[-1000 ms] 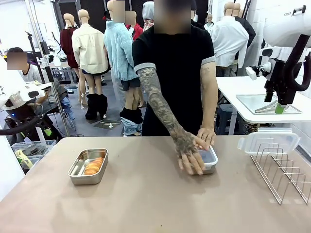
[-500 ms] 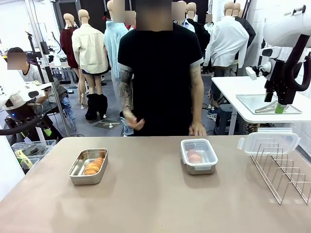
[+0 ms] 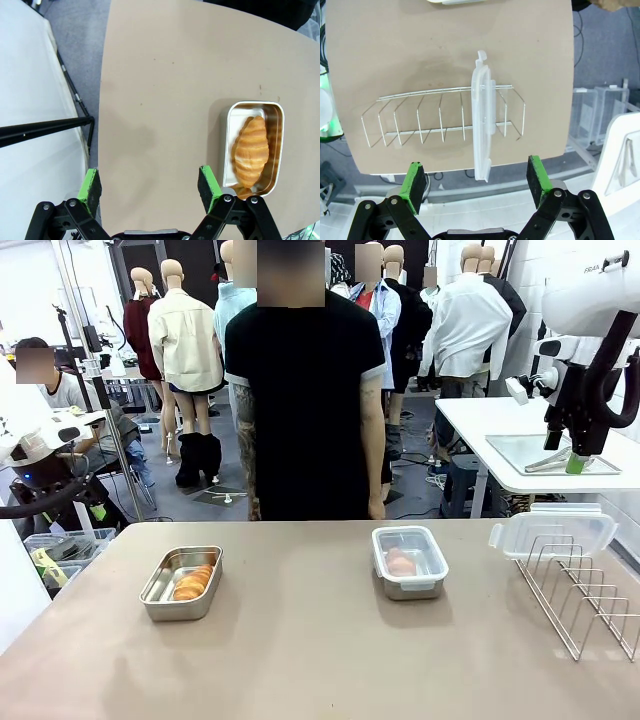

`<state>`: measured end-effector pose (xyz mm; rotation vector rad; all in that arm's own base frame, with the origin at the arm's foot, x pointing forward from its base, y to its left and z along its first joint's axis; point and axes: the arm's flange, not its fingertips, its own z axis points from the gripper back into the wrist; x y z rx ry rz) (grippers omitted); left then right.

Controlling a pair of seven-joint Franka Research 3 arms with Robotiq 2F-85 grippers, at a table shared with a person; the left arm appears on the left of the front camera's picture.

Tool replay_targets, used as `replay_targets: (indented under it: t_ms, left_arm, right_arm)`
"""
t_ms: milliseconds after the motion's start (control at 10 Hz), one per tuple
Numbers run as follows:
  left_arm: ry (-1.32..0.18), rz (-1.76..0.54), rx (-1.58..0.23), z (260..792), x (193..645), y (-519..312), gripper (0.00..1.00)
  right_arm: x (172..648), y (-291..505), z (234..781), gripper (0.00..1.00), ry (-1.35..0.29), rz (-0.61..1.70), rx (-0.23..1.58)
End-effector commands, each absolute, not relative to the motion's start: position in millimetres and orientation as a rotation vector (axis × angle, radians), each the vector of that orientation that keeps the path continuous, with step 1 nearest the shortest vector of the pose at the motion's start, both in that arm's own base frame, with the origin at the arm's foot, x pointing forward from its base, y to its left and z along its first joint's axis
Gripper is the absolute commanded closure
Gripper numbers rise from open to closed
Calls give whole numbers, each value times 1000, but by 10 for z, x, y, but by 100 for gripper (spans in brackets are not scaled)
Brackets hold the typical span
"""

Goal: Place the bread in airtight containers.
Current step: Pick up one Airtight Container lid and hand it to the human.

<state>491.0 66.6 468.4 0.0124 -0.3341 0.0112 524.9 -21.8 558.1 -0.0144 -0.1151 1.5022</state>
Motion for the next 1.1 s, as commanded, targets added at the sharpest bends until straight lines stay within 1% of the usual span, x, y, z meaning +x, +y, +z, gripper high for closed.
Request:
replay_targets:
  t_ms: [0,800,1000]
  left_arm:
    - [-341,19,30,4689,4886,664,0]
    - [-341,19,30,4689,4886,664,0]
    - [-341,19,30,4689,4886,664,0]
  right_arm:
    - [5234,-206,5590,0,-104,1484,-17]
    - [5234,-206,5590,0,-104,1484,-17]
    - [5314,-206,5496,0,-145,1493,-45]
